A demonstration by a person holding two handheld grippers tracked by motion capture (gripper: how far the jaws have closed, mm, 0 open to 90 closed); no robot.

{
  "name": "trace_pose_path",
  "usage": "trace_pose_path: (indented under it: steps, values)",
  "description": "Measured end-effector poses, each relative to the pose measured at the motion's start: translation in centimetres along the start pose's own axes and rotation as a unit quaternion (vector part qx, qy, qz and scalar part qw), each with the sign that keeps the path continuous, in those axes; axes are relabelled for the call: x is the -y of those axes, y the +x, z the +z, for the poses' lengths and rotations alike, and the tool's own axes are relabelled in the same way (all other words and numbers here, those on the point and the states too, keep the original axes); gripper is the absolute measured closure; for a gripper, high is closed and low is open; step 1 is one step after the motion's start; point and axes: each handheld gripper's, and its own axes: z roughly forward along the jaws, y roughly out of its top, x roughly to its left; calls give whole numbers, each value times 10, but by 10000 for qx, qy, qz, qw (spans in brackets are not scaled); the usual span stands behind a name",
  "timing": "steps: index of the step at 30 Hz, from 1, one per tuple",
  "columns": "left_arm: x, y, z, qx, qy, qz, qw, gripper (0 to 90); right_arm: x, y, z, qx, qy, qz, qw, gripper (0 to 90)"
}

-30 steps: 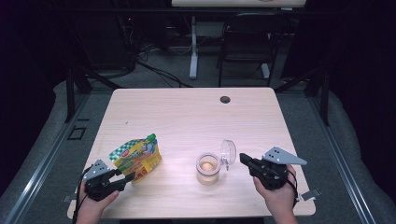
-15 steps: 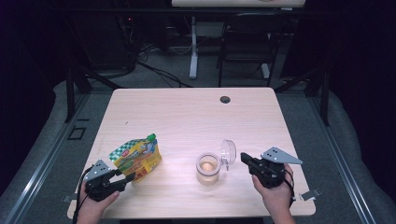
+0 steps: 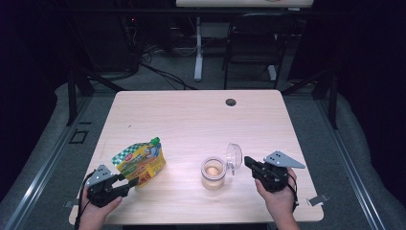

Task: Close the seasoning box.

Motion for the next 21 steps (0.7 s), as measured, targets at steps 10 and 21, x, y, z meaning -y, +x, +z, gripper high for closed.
trace_pose_path:
  steps: [10,21]
  values:
    - [0,-1,0,7,9,29,10000,539,-1,3,5,-48,15,-43,10000,889]
    - [1,-1,0,8,23,45,10000,539,-2,6,8,-66,26,-65,10000,889]
